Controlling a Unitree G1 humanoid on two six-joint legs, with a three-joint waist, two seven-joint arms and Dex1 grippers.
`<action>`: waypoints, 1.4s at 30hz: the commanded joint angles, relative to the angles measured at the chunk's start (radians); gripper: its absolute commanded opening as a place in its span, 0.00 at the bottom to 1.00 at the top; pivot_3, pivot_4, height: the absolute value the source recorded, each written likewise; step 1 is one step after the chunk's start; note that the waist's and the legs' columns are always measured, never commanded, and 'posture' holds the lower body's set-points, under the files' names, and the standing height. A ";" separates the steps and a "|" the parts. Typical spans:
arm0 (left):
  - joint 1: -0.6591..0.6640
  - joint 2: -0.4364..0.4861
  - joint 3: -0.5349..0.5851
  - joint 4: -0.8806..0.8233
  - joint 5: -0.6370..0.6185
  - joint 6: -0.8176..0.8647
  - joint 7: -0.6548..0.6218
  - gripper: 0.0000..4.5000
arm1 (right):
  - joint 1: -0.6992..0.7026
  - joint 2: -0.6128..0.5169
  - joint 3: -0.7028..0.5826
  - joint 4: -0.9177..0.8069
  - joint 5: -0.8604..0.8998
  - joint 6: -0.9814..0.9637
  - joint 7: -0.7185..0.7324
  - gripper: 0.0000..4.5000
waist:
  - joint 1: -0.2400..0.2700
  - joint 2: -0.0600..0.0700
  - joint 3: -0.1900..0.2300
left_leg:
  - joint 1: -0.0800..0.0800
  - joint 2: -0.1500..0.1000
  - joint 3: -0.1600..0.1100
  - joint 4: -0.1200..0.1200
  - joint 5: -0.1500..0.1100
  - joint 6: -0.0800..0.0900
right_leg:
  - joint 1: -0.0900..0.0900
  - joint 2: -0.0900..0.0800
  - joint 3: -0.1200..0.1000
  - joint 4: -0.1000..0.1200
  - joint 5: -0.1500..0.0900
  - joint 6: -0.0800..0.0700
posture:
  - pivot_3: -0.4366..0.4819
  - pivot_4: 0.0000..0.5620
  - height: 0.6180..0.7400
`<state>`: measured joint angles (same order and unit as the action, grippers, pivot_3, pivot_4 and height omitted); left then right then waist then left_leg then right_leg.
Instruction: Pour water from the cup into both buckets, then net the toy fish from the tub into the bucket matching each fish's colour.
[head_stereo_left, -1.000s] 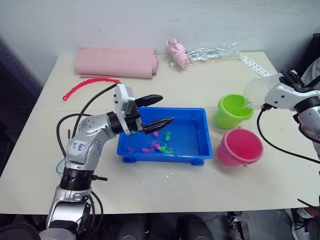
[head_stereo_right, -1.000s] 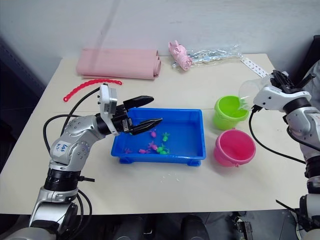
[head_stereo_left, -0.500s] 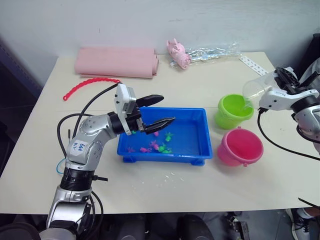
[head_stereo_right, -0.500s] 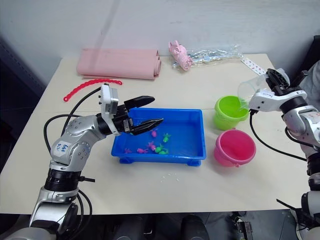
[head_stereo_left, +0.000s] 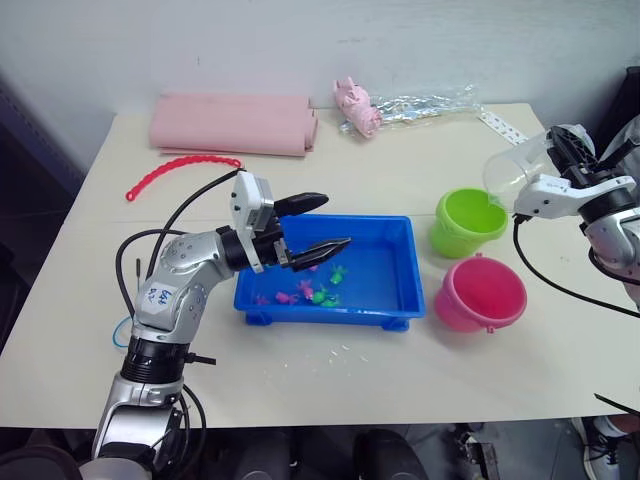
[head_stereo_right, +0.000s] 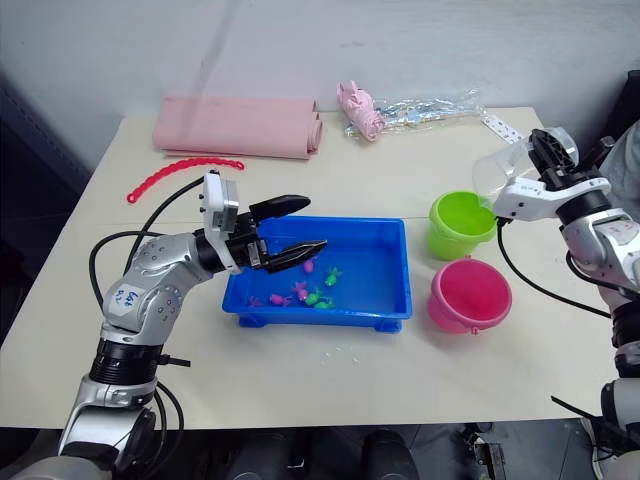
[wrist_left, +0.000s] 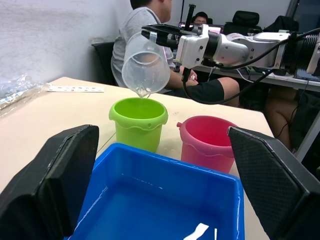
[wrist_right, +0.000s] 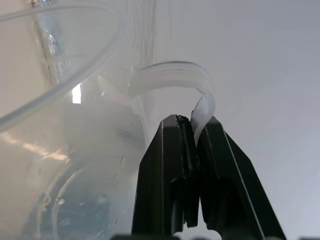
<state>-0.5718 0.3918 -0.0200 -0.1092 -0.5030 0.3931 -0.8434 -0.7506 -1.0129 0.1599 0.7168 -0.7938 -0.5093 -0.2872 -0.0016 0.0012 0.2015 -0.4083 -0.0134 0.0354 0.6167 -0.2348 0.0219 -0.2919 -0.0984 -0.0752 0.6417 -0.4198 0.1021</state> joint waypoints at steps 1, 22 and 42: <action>0.044 0.014 0.013 -0.029 -0.012 -0.033 -0.039 1.00 | 0.031 0.074 -0.216 0.023 0.486 -0.002 0.325 0.02 | 0.000 0.000 0.000 | 0.000 0.000 0.000 0.000 0.000 0.000 | 0.000 0.000 0.000 0.000 0.000 0.000 | 0.48 0.27 1.00; 0.211 0.153 0.025 -0.243 -0.179 0.063 -0.233 1.00 | 0.274 0.307 -0.756 -0.004 1.271 0.646 0.678 0.02 | -0.002 -0.001 0.001 | 0.001 0.002 0.001 0.003 -0.001 0.001 | 0.002 0.001 0.001 -0.004 0.000 0.000 | 0.48 0.27 1.00; 0.245 0.166 0.047 -0.230 -0.165 0.038 -0.191 1.00 | 0.658 0.346 -0.825 -0.236 1.335 0.594 0.834 0.99 | 0.003 -0.001 0.001 | 0.001 0.001 0.001 0.002 -0.001 0.001 | 0.002 0.001 0.001 -0.005 0.000 0.000 | 0.48 0.27 1.00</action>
<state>-0.3353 0.5438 0.0032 -0.3125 -0.6577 0.4378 -1.0283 -0.1329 -0.6436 -0.6070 0.5744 0.4964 0.0713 0.5195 0.0011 -0.0003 0.2023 -0.4067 -0.0122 0.0362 0.6190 -0.2358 0.0233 -0.2895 -0.0978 -0.0737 0.6366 -0.4196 0.1022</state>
